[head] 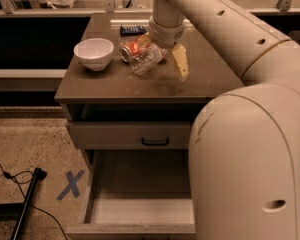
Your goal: Place water bottle into middle drawer
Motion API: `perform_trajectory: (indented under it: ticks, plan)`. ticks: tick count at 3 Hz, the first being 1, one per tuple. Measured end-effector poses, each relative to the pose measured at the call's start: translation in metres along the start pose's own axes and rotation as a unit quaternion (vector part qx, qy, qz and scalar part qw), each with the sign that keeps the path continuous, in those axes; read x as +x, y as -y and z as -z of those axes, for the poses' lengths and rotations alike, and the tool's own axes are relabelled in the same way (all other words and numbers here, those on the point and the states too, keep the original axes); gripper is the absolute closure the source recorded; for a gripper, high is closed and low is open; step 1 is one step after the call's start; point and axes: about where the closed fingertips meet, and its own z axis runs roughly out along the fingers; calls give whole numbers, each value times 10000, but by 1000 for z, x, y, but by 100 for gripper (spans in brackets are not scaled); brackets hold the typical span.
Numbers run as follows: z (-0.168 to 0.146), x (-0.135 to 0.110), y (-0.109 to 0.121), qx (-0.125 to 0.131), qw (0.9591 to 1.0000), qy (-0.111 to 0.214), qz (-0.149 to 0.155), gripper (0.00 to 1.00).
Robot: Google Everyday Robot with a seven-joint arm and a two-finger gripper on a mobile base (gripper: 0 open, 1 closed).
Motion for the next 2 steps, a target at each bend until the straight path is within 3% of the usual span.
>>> perform_trajectory:
  ticks: [2]
  plan:
    - [-9, 0, 18, -112, 9997, -43, 230, 0]
